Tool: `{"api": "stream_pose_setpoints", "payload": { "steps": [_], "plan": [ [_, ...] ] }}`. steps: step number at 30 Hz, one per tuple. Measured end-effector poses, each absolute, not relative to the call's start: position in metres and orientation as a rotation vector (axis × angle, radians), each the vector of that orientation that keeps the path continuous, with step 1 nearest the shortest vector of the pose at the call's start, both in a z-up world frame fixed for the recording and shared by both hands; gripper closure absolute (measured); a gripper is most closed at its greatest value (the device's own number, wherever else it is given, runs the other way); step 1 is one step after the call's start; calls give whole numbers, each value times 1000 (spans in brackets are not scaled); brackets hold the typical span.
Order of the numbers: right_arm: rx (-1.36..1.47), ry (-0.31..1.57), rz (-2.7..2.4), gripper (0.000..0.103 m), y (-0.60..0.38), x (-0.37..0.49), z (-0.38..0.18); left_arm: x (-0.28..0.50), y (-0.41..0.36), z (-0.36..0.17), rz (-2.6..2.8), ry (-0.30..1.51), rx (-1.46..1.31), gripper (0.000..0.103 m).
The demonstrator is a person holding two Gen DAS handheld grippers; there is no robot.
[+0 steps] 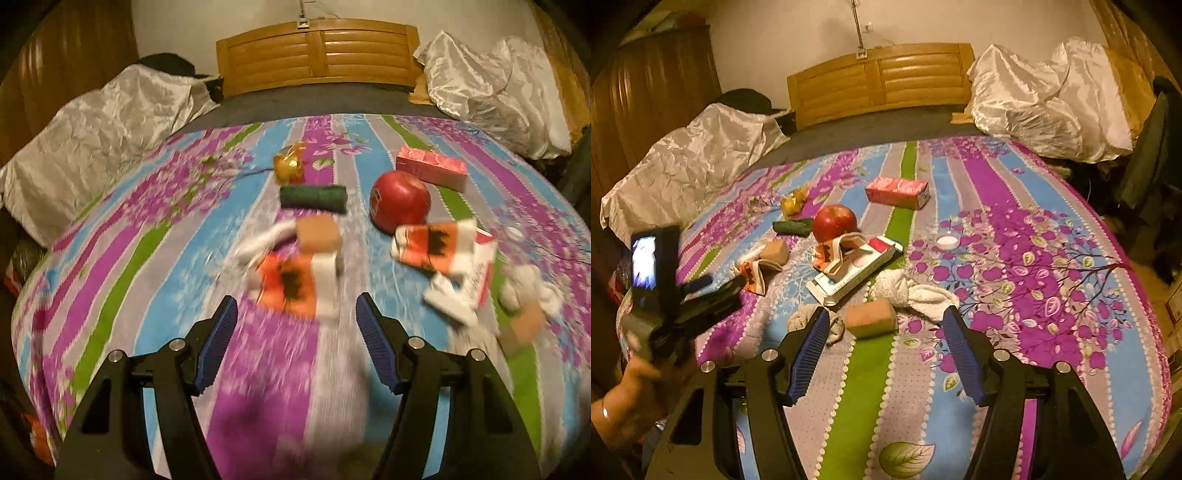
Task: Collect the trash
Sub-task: 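Grasp the orange wrapper with left gripper while right grasps the grey sock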
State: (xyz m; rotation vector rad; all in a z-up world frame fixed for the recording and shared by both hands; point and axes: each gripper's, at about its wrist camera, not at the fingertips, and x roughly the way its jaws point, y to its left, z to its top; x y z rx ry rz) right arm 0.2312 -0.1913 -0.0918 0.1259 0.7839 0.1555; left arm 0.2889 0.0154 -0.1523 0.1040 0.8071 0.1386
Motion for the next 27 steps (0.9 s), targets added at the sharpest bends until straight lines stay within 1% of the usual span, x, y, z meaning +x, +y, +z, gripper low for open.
{"api": "stream_pose_setpoints", "payload": {
  "steps": [3,4,5,6,7,8,9,11,17,21,25,27],
  "plan": [
    [137,822,159,38,-190,239,-103,318,6,-171,164,845,172,39],
    [142,832,161,38,-189,241,-109,325,7,-178,177,866,179,44],
    [146,843,164,38,-189,244,-113,332,9,-183,182,886,176,69],
    [150,853,166,38,-188,245,-117,338,14,-190,181,918,162,78],
    [156,863,169,38,-188,248,-121,337,20,-190,187,914,142,84],
    [163,869,172,38,-188,250,-124,332,29,-185,189,888,99,92],
    [171,873,174,38,-189,252,-126,327,35,-182,189,876,76,97],
    [196,885,178,38,-193,255,-132,311,47,-176,179,853,20,99],
    [228,910,195,38,-194,258,-143,255,69,-167,151,815,-60,99],
    [221,920,232,38,-184,259,-147,215,68,-169,120,816,-29,99],
    [198,931,269,38,-169,261,-148,197,66,-171,104,811,28,99],
    [189,934,285,38,-161,260,-148,198,72,-168,94,805,0,99]
  ]
}}
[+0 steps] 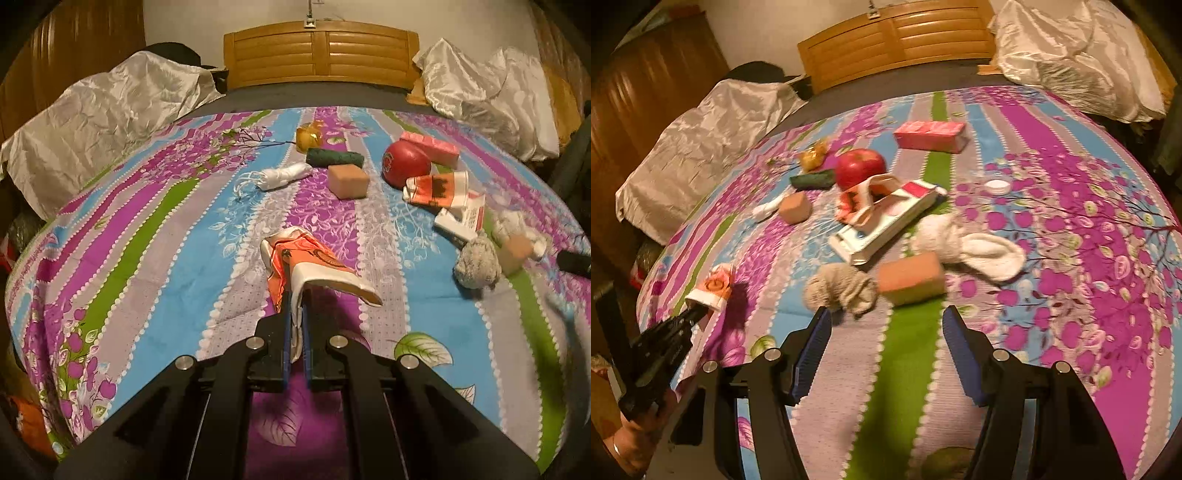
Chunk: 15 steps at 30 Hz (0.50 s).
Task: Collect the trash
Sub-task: 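Grasp the orange wrapper with left gripper while right grasps the grey sock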
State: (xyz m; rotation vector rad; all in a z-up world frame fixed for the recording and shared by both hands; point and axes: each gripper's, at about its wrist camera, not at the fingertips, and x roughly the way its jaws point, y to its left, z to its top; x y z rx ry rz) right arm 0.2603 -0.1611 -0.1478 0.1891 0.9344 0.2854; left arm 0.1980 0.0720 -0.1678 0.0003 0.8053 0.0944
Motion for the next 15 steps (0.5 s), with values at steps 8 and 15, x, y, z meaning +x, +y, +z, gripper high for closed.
{"api": "stream_pose_setpoints", "payload": {
  "steps": [8,15],
  "plan": [
    [184,968,323,38,-142,258,-158,201,105,-138,81,710,-115,99],
    [196,993,387,38,-114,260,-168,185,105,-147,85,738,-100,99]
  ]
}}
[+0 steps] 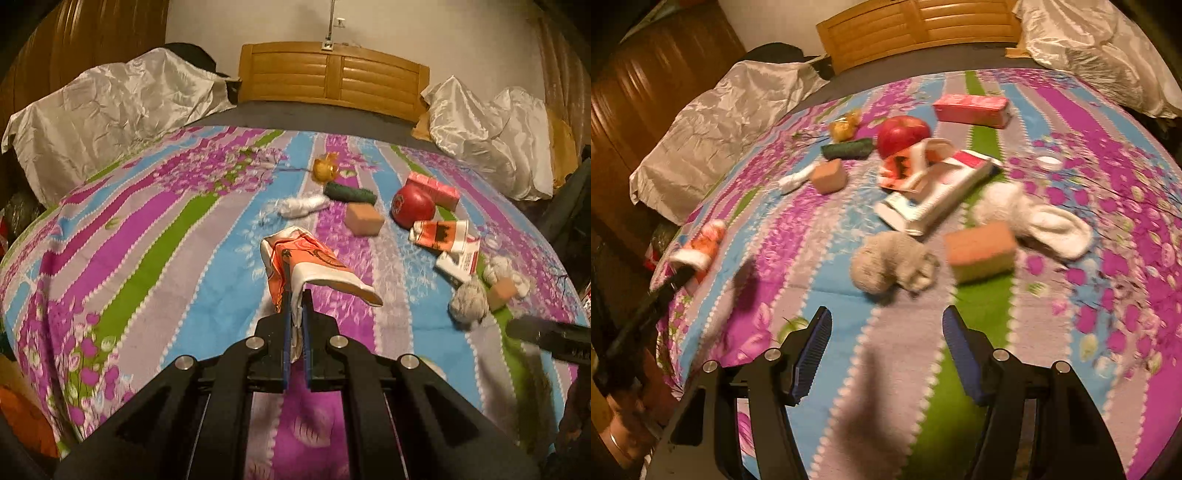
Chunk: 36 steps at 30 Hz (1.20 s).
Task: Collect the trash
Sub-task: 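Grasp the orange wrapper with left gripper while right grasps the grey sock, then carry the orange wrapper in left gripper while right carries grey sock over the green bin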
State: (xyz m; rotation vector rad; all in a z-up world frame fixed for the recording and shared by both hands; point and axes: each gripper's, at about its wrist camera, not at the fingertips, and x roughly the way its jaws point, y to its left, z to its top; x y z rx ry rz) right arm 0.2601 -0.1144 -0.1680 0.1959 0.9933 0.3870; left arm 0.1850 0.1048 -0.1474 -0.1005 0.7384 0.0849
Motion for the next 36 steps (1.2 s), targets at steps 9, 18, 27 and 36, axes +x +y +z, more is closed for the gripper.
{"api": "stream_pose_setpoints", "payload": {
  "steps": [9,18,27,36],
  "plan": [
    [208,1029,339,68,-84,310,-190,178,97,-147,46,740,-111,99],
    [237,976,358,84,-112,251,-160,174,71,-132,-25,700,-70,99],
    [154,804,262,84,-160,171,-84,169,13,-104,-173,660,-18,99],
    [182,655,41,84,-250,96,-17,169,-88,-56,-411,568,33,99]
  ]
}}
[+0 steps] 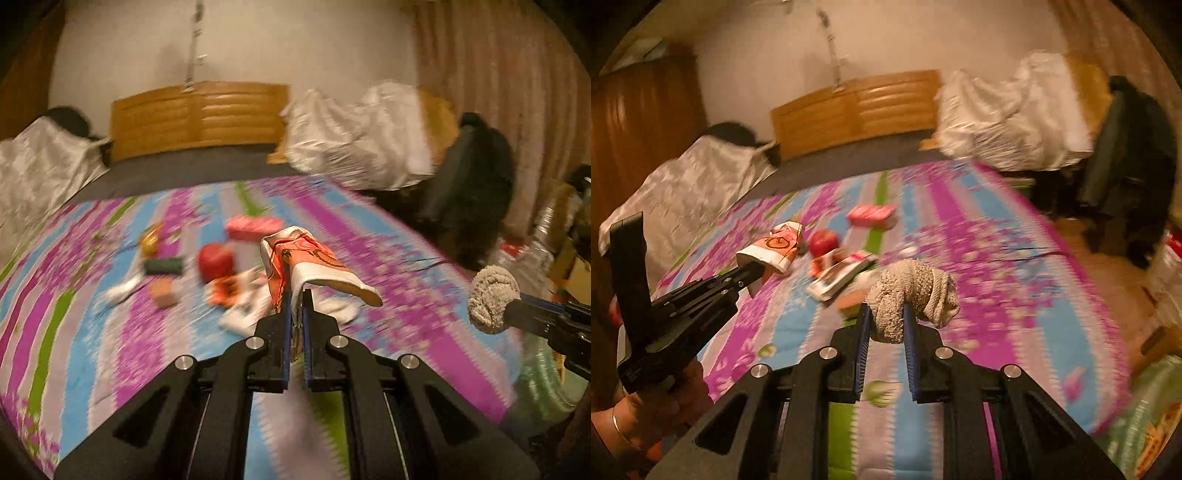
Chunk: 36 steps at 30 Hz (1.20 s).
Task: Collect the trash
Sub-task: 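Carry the orange wrapper in left gripper while right carries grey sock over the green bin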
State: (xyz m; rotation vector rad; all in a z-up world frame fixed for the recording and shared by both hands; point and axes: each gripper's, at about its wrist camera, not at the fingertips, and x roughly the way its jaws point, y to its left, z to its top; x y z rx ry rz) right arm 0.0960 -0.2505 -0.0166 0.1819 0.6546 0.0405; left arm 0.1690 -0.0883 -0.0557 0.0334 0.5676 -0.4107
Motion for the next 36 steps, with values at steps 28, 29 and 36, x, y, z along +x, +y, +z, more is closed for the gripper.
{"api": "stream_pose_setpoints", "payload": {
  "steps": [28,29,36],
  "plan": [
    [273,502,-618,84,-506,-109,32,90,-381,-14,-997,488,280,99],
    [269,504,-626,84,-507,-108,30,87,-385,-13,-1004,486,287,99],
    [284,513,-691,84,-530,-124,28,68,-417,-12,-1060,488,327,99]
  ]
}}
